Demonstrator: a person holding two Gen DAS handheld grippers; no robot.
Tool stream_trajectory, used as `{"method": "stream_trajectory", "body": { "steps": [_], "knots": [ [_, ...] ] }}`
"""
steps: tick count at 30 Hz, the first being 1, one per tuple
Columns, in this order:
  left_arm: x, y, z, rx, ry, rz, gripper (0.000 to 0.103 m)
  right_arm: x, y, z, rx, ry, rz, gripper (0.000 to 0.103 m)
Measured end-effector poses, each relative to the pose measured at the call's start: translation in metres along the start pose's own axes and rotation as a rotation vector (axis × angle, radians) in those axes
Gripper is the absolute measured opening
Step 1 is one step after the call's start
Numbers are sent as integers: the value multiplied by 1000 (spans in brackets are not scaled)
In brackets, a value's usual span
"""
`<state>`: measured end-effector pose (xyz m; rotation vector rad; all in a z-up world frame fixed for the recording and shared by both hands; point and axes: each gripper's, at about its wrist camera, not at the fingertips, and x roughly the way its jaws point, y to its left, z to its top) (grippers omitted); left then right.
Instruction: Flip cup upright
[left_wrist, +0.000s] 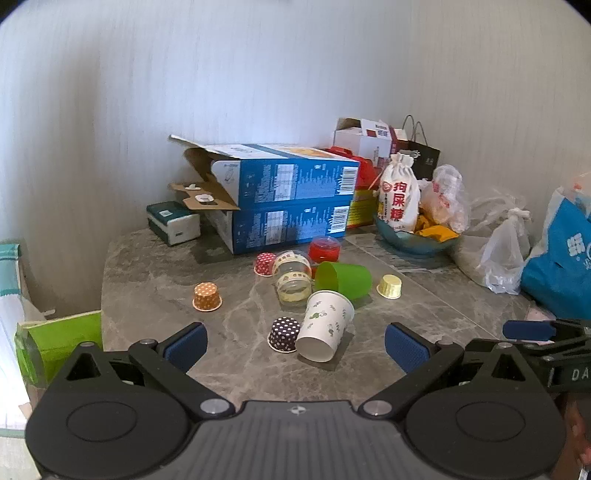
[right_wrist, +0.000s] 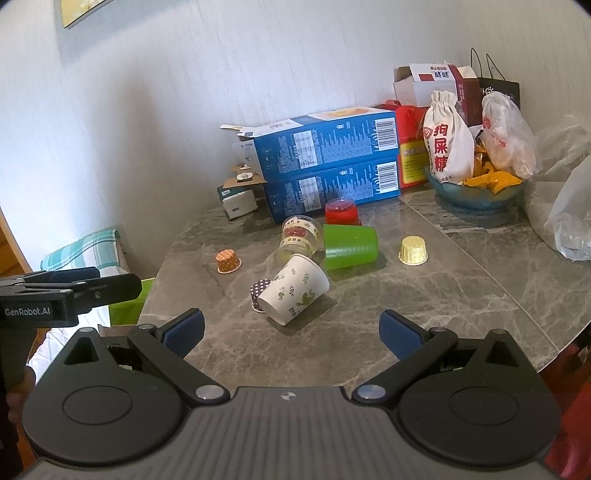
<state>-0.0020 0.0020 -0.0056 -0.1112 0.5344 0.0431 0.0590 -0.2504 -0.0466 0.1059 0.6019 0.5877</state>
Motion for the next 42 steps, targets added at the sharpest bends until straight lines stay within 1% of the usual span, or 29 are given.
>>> {"method": "stream_trajectory", "body": {
  "steps": [6,10,13,19,30,36,42],
  "knots": [
    [0,0,1,-4,-1,0,103,0,0,0,-10,5,-2,102],
    [0,0,1,-2,-1,-1,103,-2,2,-2,-36,-28,0,102],
    [-1,0,1,-3,-1,-1,103,-3,3,-2,-46,-30,4,102],
    [-1,0,0,-4,3,2,103,-1,0,-3,-31,-14,7,102],
    [0,1,-1,-4,5,0,103,-1,-2,-3,-26,-16,8,102],
    [5,0,-2,5,13,1,103,1,-3,-5,-53,-46,6,102],
    [14,-1,-1,6,24,2,103,7,-7,-5,-51,-40,11,102]
  ]
}}
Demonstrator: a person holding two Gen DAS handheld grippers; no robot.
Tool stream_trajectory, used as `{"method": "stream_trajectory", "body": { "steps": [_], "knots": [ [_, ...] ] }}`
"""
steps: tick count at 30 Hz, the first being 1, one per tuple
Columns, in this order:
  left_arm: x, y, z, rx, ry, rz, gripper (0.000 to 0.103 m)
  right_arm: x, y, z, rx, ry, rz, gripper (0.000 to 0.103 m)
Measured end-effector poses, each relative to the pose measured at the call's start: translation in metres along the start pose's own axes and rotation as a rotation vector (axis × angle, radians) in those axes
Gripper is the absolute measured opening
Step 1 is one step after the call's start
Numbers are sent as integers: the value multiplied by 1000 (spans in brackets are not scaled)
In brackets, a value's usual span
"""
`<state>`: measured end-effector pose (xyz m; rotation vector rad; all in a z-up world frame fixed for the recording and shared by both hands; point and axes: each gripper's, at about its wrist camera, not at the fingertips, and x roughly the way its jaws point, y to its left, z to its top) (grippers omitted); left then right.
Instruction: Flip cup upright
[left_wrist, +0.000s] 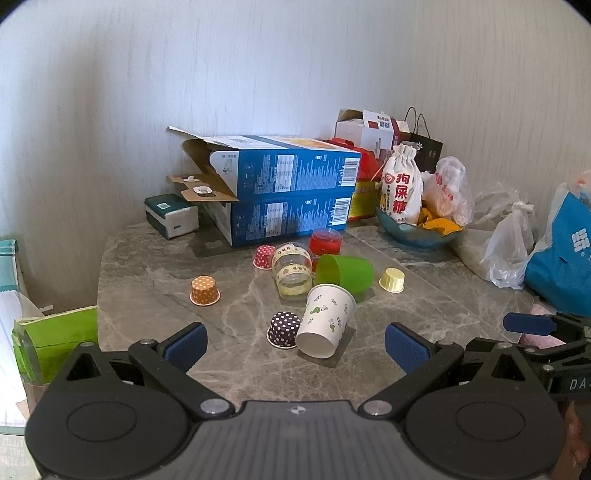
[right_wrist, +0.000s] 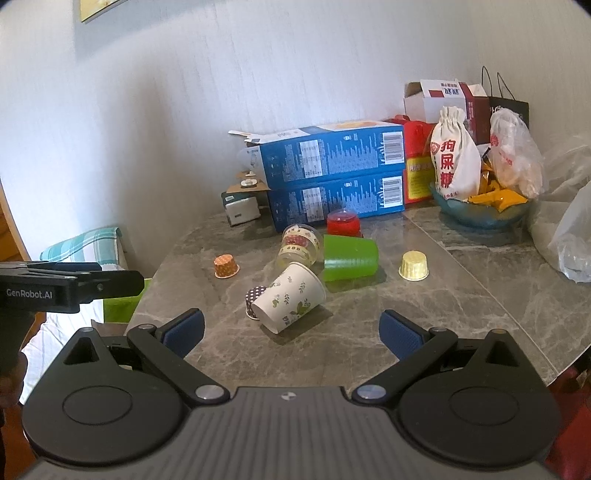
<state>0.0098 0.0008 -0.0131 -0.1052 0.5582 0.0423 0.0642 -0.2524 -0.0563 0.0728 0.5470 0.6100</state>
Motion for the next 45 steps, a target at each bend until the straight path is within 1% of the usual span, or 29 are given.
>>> {"method": "stream_trajectory", "body": {
  "steps": [7,19,28,31,33,35,36,38,40,42,43,45],
  "knots": [
    [13,-2,3,3,14,3,103,8,-10,0,32,17,-1,102],
    [28,-7,4,14,27,14,103,19,-22,-1,44,25,3,102],
    [49,-9,7,14,49,19,103,36,-33,1,27,48,3,102],
    [54,-6,8,9,31,26,103,43,-36,4,11,47,5,102],
    [56,-3,8,11,16,33,103,53,-37,12,-29,55,11,102],
    [57,2,9,13,12,46,103,67,-40,25,-99,65,47,102],
    [58,5,10,13,15,53,103,75,-43,34,-150,68,56,102],
    [58,12,10,8,14,67,103,97,-47,55,-280,66,25,102],
    [59,18,10,2,13,81,103,121,-45,73,-419,87,5,101],
    [61,24,10,-3,17,94,103,154,-44,90,-607,162,18,96],
    [61,26,9,-3,16,99,103,167,-43,93,-668,194,27,90],
    [61,30,7,0,19,111,103,193,-42,99,-797,255,59,83]
  ]
}}
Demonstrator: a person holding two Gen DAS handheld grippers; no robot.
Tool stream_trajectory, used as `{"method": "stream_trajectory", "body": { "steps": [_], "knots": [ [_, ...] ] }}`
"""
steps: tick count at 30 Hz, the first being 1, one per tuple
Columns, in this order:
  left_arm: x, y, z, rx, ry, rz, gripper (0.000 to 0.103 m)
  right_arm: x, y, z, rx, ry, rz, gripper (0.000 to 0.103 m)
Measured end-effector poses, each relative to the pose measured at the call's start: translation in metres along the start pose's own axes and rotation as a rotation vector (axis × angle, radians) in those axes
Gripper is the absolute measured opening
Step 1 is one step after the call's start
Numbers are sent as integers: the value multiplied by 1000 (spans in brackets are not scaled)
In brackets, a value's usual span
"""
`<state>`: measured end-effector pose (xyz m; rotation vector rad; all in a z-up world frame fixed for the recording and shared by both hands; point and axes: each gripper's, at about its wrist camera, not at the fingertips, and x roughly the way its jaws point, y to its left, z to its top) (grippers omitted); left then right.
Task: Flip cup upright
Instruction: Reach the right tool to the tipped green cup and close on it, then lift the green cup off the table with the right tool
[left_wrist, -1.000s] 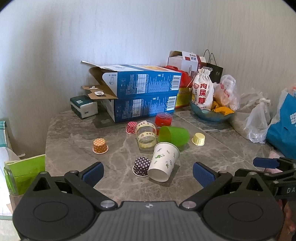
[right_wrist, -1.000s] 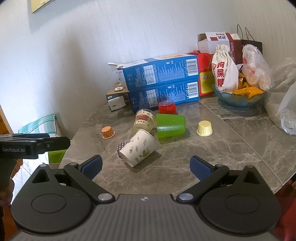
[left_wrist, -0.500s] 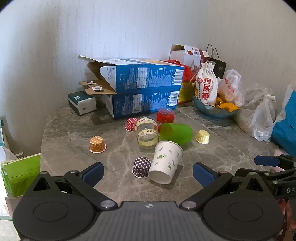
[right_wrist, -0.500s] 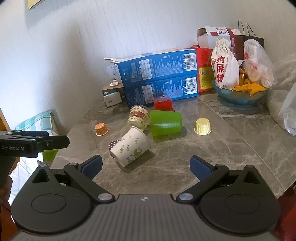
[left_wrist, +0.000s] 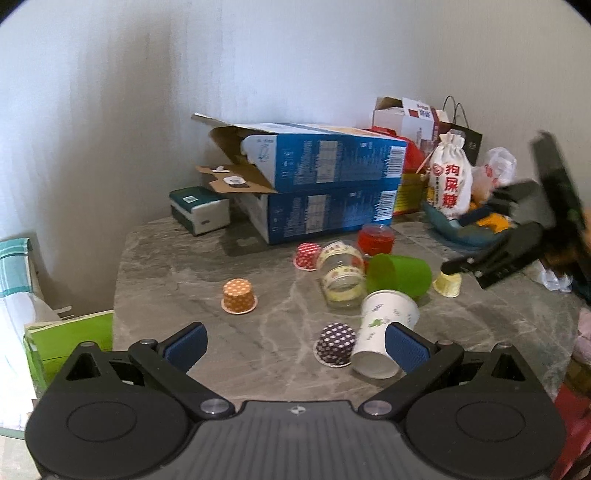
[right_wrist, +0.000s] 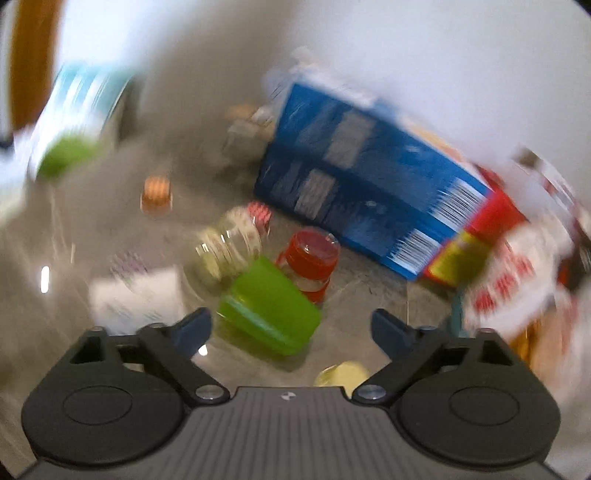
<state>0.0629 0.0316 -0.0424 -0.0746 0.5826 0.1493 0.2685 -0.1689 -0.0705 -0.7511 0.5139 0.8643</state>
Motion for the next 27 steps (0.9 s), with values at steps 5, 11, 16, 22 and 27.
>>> {"method": "stream_trajectory", "body": {
  "steps": [5,11,16,22,27],
  "knots": [
    [-10,9,-14,1,-17,-1,103,41,5,7,-254,68,156,70],
    [-12,14,-18,12,-21,5,103,71,20,9,-513,139,218,70],
    [-9,22,-21,-6,-12,12,103,91,18,14,-584,190,238,68],
    [-9,41,-29,-73,-2,26,103,95,12,23,-526,238,268,67],
    [-22,48,-36,-104,-18,12,103,99,12,30,-421,277,255,67]
  ]
}}
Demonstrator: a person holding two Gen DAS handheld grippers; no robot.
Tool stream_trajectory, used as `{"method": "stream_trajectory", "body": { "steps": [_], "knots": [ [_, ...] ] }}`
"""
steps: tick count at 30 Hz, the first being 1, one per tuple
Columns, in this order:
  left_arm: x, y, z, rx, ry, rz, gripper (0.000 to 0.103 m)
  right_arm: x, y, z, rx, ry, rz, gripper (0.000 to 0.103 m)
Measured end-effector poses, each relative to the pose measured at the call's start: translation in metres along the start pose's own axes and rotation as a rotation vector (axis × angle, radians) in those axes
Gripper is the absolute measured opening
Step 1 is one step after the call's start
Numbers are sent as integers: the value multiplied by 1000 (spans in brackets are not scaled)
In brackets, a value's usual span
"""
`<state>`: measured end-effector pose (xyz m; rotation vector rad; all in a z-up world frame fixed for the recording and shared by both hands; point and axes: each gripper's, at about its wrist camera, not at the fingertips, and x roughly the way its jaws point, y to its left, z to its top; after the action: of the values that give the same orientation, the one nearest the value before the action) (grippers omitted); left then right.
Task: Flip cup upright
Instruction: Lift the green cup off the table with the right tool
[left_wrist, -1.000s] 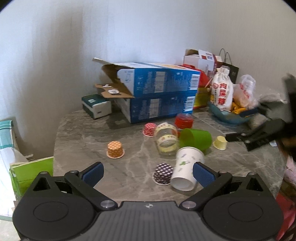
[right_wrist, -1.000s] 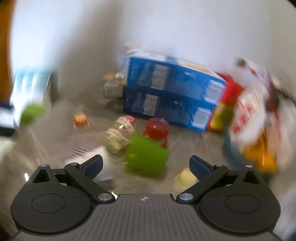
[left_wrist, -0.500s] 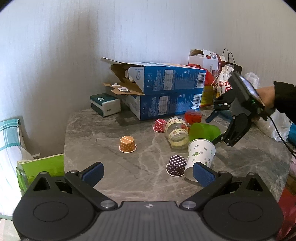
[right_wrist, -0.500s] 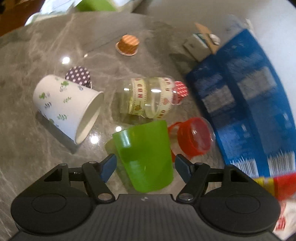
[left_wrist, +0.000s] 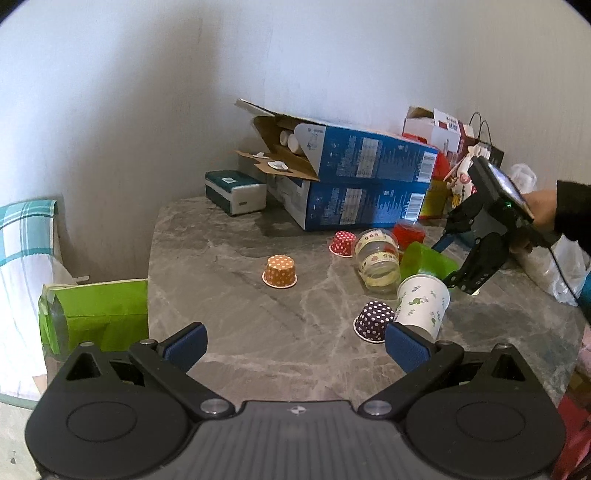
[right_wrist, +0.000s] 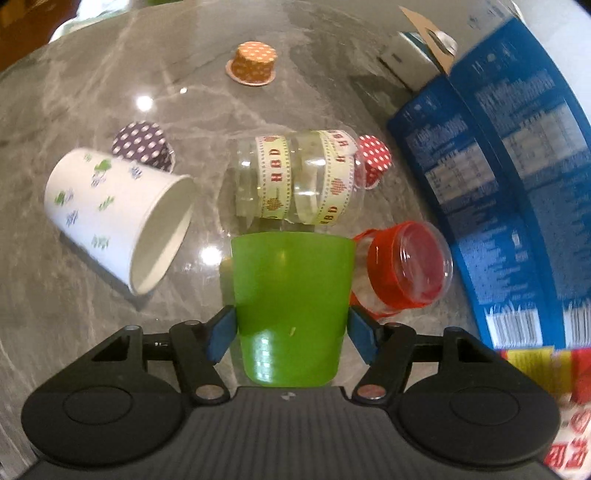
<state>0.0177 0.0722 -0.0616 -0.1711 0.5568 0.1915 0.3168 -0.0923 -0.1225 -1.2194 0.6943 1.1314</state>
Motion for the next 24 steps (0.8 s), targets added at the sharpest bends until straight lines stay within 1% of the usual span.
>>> {"method": "stream_trajectory", "body": {
  "steps": [2,4,6,8,9,10,12,14,17,18,20,21,23,24],
  "knots": [
    [-9,1,-2,-5,-15,-7,103,-1,-5,0,80,10,11,66],
    [-20,3,-4,-7,-33,-17,103,-7,-13,-6,202,8,26,66],
    [-29,6,-7,-5,-52,-23,103,-19,-18,-17,310,-32,18,66],
    [-35,11,-8,-17,-56,-25,103,-34,-21,-30,445,-81,19,66],
    [-38,14,-9,-26,-60,-34,103,-41,-21,-36,490,-105,13,66],
    [-42,18,-10,-36,-62,-44,103,-52,-18,-43,555,-138,2,66],
    [-48,24,-13,-49,-64,-64,103,-76,-7,-53,679,-207,11,66],
    [-55,29,-17,-60,-77,-82,103,-105,15,-59,808,-297,22,66],
    [-69,40,-23,-89,-114,-112,103,-139,64,-55,951,-414,83,67],
    [-72,45,-25,-102,-111,-125,103,-146,81,-55,1027,-451,111,67],
    [-77,53,-29,-121,-97,-148,103,-147,114,-49,1146,-474,206,67],
    [-78,57,-31,-128,-84,-159,103,-142,129,-46,1204,-472,232,67],
    [-84,65,-36,-146,-78,-179,103,-127,152,-40,1303,-461,306,67],
    [-86,69,-39,-151,-62,-187,103,-118,159,-38,1332,-457,332,67]
  ]
}}
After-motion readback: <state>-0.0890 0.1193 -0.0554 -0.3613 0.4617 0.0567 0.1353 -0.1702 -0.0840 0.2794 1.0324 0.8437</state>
